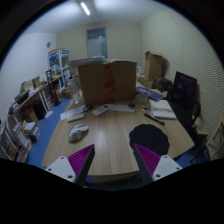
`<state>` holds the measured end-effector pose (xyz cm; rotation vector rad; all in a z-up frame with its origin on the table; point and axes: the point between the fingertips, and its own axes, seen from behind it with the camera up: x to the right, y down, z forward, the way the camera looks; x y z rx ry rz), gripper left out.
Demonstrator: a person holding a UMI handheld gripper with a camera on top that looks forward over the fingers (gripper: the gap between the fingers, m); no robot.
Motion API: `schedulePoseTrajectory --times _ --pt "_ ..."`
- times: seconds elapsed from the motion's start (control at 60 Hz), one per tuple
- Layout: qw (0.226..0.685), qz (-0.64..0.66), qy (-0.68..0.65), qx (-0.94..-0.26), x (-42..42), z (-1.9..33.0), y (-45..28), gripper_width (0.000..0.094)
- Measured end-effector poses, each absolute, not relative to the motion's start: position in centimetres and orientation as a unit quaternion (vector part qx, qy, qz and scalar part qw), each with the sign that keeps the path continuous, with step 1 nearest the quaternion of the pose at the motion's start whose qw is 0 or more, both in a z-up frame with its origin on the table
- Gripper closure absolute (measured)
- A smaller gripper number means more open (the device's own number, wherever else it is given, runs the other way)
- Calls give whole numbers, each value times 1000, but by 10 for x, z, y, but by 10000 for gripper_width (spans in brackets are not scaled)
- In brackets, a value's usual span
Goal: Arrange mouse
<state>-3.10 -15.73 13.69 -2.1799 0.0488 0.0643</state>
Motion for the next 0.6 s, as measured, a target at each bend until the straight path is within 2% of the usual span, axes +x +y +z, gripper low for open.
schedulePoseTrajectory --times 0.183,0.333,0.4,0.6 --pt "451 59 -29 -890 -58 112 -124 129" --pt "424 100 -83 -896 -100 90 -113 123" --pt "405 99 -109 -902 -114 78 -109 90" --pt "423 140 -125 -887 -179 61 -70 98"
